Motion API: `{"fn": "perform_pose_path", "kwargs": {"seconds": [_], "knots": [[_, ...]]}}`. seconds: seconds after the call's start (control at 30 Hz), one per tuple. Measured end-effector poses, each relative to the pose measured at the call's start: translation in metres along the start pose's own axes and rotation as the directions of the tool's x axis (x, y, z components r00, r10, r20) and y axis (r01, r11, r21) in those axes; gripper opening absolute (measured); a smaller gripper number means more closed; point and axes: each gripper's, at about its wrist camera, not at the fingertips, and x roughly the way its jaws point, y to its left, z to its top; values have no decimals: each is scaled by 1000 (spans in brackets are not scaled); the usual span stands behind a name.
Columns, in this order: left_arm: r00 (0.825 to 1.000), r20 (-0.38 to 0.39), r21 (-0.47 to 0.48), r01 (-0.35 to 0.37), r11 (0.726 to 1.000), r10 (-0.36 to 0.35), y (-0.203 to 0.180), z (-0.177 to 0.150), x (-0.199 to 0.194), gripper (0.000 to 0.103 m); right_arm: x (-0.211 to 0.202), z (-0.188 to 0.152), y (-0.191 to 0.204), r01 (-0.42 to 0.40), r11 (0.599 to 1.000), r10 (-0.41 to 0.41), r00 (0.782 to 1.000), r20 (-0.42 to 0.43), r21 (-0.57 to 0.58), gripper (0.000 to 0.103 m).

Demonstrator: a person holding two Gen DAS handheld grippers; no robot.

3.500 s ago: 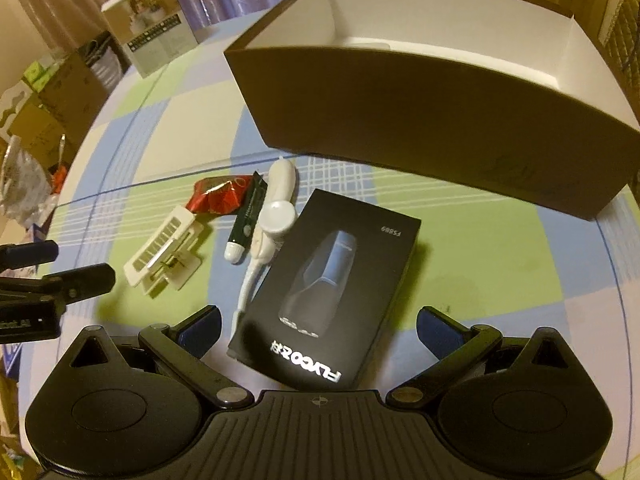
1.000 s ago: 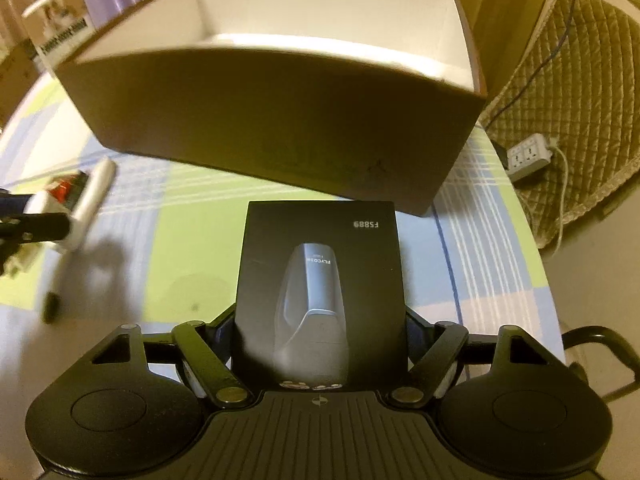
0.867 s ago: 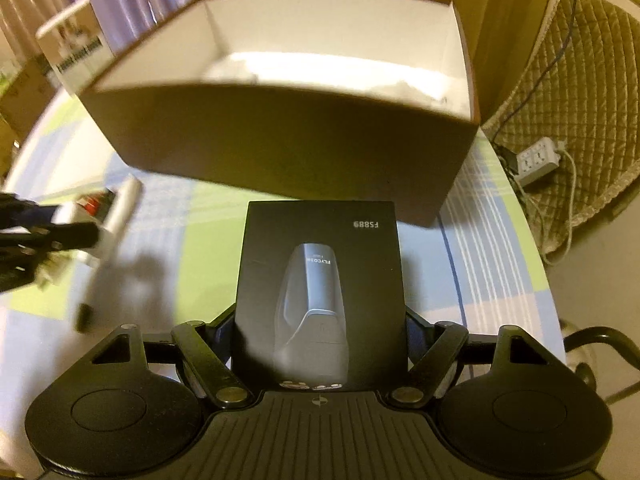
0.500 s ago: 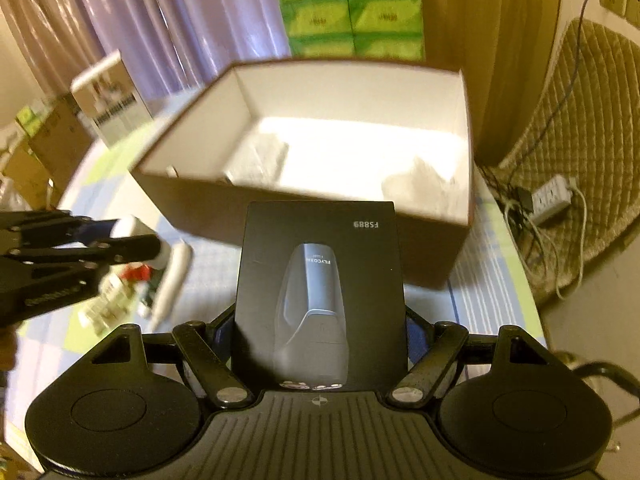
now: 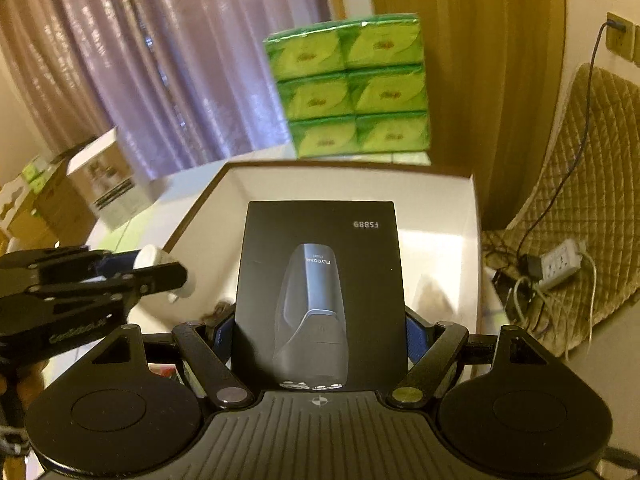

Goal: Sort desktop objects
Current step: 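Carry the white jar and black box over into the brown box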

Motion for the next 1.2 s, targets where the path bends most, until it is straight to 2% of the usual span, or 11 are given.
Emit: {"fn": "perform_pose_path", "kwargs": {"seconds": [0.27, 0.63, 0.87, 1.2], "knots": [[999, -25, -17, -23, 1000, 23, 15, 36, 52, 22, 54, 41, -16, 55, 998, -55, 998, 1, 26, 76], [994, -100, -49, -42, 998, 37, 31, 54, 127, 22, 127, 59, -30, 106, 994, -104, 991, -81, 22, 76], [988, -150, -67, -38, 997, 28, 35, 52, 164, 22, 162, 60, -39, 146, 989, -141, 979, -147, 27, 76], [977, -212, -94, -41, 995, 20, 40, 41, 201, 22, 183, 56, -54, 167, 985, -158, 969, -192, 34, 76]]}}
